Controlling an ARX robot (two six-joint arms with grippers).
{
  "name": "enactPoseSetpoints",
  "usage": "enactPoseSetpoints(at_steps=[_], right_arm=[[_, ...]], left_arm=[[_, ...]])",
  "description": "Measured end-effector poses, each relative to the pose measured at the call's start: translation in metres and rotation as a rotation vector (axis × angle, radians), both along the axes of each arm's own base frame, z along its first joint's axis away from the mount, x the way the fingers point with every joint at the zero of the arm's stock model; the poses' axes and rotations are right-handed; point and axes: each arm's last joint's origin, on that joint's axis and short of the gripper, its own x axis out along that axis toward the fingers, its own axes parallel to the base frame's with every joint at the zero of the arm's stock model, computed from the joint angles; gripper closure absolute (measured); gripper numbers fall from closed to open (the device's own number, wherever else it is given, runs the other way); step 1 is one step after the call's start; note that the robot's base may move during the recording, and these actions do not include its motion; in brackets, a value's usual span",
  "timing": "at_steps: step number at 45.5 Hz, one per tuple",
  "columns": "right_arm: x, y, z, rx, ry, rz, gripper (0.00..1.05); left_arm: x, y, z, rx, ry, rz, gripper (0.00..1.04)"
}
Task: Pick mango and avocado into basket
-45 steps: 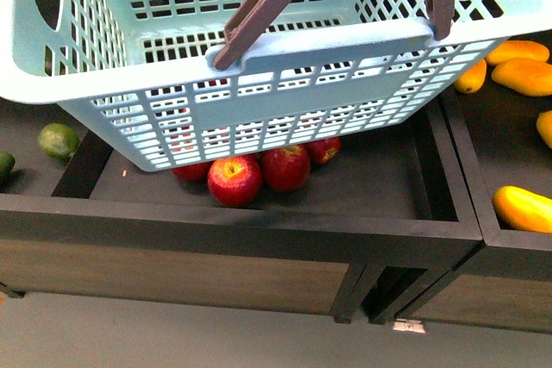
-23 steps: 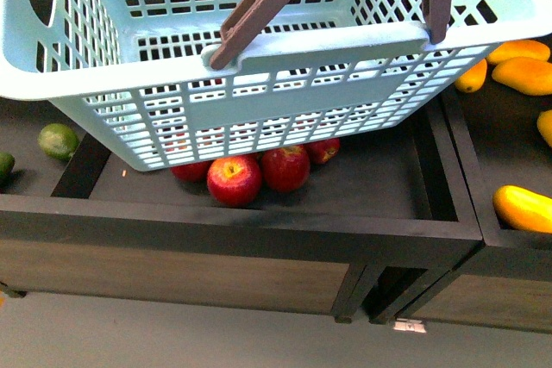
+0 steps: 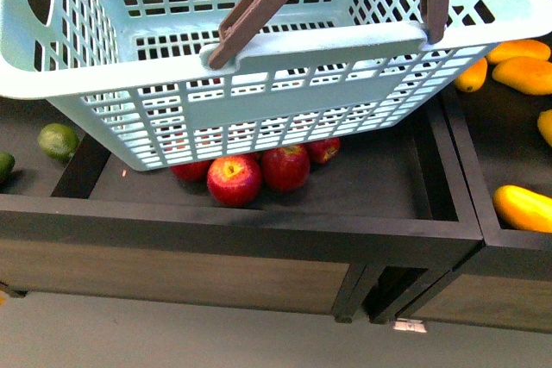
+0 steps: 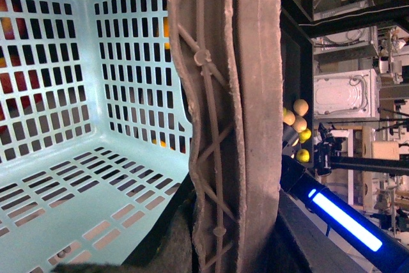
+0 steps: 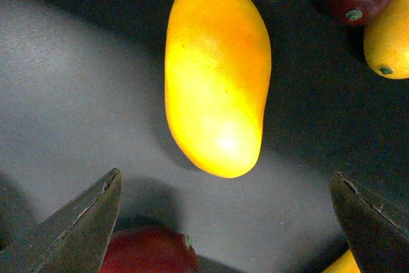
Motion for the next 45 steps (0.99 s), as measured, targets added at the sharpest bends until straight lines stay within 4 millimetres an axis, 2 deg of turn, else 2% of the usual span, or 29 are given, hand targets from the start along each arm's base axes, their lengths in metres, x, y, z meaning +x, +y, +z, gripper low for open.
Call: enactPoseSetpoints(at_steps=[9,26,45], right_arm=[[0.022,-0.007,-0.011,-0.005,0.016,0.034,0.09],[0.058,0.005,-0.034,-0.018,0.051,0.087,0.09],[0.07,0.002,-0.048,-0.035,0.082,0.079,0.09]], left_arm=[[0.0,0.0,0.0,0.0,0.0,0.0,0.85],[0.0,0.0,0.0,0.0,0.0,0.001,0.85],[0.0,0.0,0.0,0.0,0.0,-0.001,0.85]])
